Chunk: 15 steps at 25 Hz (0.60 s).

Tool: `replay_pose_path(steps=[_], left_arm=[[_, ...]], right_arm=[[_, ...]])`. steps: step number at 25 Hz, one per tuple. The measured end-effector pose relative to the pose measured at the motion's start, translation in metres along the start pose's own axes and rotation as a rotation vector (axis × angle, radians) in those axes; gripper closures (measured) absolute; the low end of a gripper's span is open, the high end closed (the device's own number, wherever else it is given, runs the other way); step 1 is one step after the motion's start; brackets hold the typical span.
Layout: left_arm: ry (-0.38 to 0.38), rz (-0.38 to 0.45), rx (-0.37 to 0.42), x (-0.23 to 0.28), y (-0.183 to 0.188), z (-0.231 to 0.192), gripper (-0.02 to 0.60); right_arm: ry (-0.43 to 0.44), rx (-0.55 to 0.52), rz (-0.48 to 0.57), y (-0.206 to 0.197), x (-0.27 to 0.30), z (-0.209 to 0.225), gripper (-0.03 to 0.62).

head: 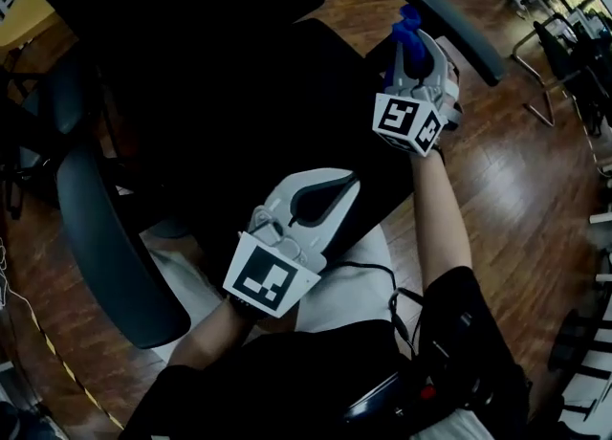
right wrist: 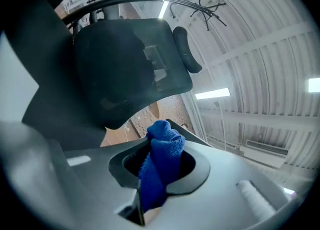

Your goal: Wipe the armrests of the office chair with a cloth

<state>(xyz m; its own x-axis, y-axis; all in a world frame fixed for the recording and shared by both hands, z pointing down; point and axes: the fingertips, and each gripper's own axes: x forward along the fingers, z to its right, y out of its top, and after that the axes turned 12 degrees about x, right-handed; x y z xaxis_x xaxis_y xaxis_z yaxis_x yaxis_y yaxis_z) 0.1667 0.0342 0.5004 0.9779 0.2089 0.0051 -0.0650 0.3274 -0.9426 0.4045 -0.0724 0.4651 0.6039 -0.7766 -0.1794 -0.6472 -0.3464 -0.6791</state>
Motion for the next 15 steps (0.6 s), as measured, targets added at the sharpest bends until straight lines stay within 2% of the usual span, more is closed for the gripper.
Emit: replay_pose_path(steps=[2,3,6,9,12,15], left_arm=[[-0.008,0.019,0.054,0.002,-0.001,0.0,0.577],[-0.01,0.026,0.053,0.004,-0.003,-0.001,0.577],[-0.012,0.014,-0.009,0.017,-0.011,-0.001,0.577],[-0.01,-0.029,-0.025,0.021,-0.025,-0.004,0.577],[0.005,-0.03,-0.046,0.018,-0.03,-0.007,0.577],[-0.007,-0.02,-0.029,0.017,-0.025,-0.003,0.577]], right_arm=[[-0.008,-0.061,-0.002,-0.001,0.003,0.003,0.525],[-0.012,-0.093,-0.004,-0.002,0.006,0.004,0.525],[-0.033,-0.163,-0.003,-0.009,0.015,0.012,0.525],[-0.043,-0.227,-0.01,-0.011,0.02,0.009,0.525],[0.018,-0.266,-0.05,-0.022,0.025,-0.011,0.525],[0.092,-0.312,-0.109,-0.037,0.028,-0.03,0.525]])
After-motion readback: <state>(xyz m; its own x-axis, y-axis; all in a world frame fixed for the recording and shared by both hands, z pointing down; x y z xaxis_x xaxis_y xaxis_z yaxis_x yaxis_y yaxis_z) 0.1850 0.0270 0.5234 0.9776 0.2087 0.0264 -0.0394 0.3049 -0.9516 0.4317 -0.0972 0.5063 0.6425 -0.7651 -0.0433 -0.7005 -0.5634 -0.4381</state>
